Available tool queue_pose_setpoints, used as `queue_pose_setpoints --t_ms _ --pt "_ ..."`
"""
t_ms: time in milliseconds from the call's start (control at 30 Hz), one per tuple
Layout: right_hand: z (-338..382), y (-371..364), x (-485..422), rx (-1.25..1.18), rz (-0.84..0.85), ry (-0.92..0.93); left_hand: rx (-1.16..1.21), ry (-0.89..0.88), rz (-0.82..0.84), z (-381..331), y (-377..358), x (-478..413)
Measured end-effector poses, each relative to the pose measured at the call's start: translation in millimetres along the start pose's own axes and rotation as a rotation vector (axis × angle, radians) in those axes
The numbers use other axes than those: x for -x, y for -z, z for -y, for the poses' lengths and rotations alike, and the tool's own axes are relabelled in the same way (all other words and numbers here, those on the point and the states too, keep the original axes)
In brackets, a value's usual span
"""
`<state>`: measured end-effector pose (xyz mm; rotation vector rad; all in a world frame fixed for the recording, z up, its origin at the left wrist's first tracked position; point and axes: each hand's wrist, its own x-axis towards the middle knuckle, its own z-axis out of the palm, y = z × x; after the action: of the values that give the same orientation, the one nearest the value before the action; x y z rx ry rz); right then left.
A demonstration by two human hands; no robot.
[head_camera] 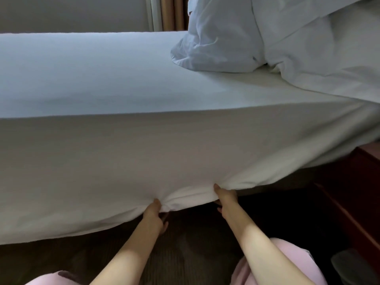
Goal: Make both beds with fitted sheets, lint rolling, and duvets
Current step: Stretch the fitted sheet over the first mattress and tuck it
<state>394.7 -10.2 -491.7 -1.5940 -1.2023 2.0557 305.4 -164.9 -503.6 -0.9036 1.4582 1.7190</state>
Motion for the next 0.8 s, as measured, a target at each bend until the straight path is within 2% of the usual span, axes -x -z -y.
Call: queue_pose_setpoints --t_ms 100,233,300,333,400,467,533,600,633,700,800 --pt "-3.9 3.3 -4.1 0.019 0.025 -0.080 -0.014 0.007 0.009 -4.7 -3.7 -4.5" --pt "4.7 10.7 -3.1 0.016 -0.002 -0.099 -0.008 0.166 0.074 -11.6 1.0 7.1" --pt "16.1 20.8 -1.7 -0.053 -0.055 -0.099 -0.061 0.201 0.173 -15.8 5.3 23.8" --pt "22.6 27.8 1.1 -0.136 -0.086 -0.083 -0.086 0.200 0.272 -18.9 6.7 32.6" --pt "36.9 41.1 9.8 -0.384 -0.185 0.052 -0.126 0.142 0.477 -26.9 7.1 49.2" --pt "47.7 51.8 20.1 -0.529 -0.372 0.290 -0.135 0.013 0.607 -39.0 4.7 60.9" --pt "54.7 53.4 29.7 -0.457 -0.498 0.623 -0.099 -0.069 0.665 -50.7 -0.4 67.3" --pt "56.5 46.2 29.8 -0.291 -0.421 0.808 -0.038 -0.055 0.669 -59.3 -7.4 64.4" --pt "57.8 41.0 27.0 -0.242 -0.323 0.779 -0.030 -0.025 0.651 -61.7 -10.9 61.7" --pt "64.6 32.9 19.5 -0.255 -0.152 0.555 -0.080 0.026 0.598 -63.4 -18.1 57.0" --pt "66.2 36.6 -0.6 -0.488 -0.068 0.206 -0.144 0.045 0.549 -60.6 -27.3 47.9"
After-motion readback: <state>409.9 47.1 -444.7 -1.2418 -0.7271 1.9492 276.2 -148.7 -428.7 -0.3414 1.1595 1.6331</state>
